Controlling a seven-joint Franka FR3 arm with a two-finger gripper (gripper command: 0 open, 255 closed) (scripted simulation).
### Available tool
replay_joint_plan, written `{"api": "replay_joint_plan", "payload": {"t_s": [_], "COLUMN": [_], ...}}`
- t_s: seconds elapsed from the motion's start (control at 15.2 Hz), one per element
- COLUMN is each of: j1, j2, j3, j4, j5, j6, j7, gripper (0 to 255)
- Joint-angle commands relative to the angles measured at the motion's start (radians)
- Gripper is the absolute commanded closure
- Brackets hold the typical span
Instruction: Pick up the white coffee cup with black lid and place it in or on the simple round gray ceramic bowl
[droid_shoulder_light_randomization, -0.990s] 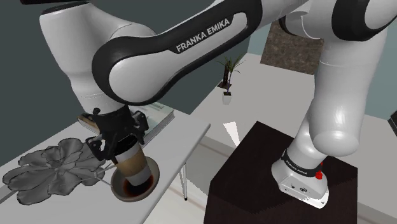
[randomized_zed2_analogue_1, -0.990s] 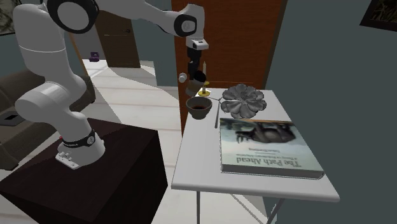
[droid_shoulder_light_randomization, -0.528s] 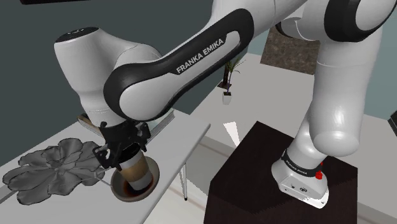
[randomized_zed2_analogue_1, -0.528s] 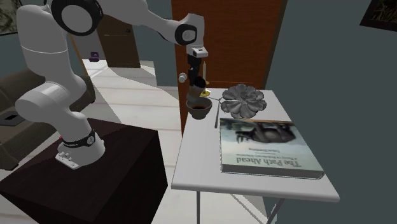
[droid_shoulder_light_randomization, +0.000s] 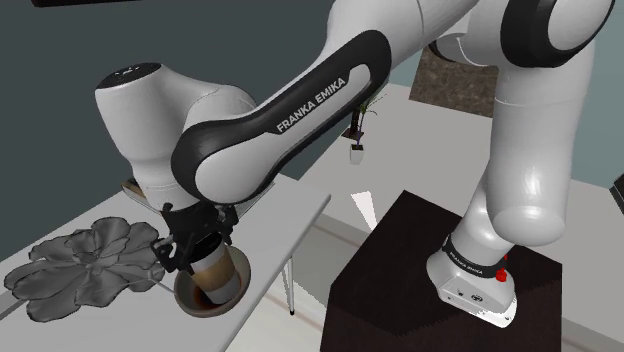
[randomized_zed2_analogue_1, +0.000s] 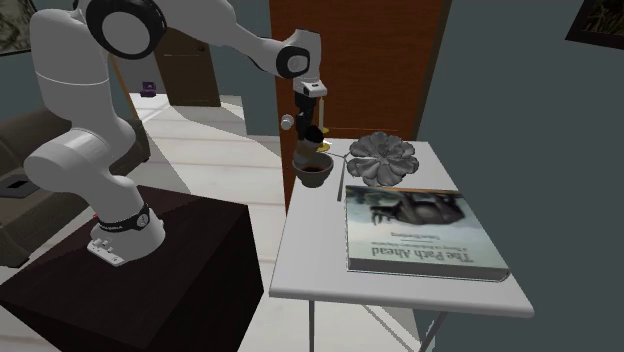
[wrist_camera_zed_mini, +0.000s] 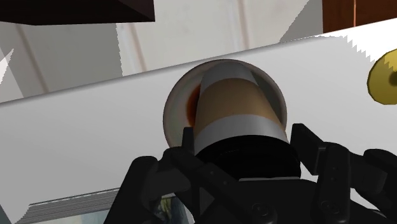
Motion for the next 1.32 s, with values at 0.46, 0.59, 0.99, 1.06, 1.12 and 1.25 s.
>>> {"api": "replay_joint_plan", "payload": {"t_s": [0.46, 0.59, 0.99, 1.06, 1.12, 1.25], "j1": [0.0, -0.004, -0.011, -0.011, -0.011, -0.011], "j2": [0.0, -0.013, -0.044, -0.044, -0.044, -0.044], "j3": [0.0, 0.005, 0.015, 0.015, 0.015, 0.015], "j4": [0.0, 0.019, 0.079, 0.079, 0.079, 0.079], "j5": [0.0, 0.011, 0.035, 0.035, 0.035, 0.035], "j6": [0.001, -0.029, -0.112, -0.112, -0.112, -0.112], "j7": [0.0, -0.007, -0.023, -0.023, -0.023, -0.023], "gripper": [0, 0, 0, 0, 0, 0]}}
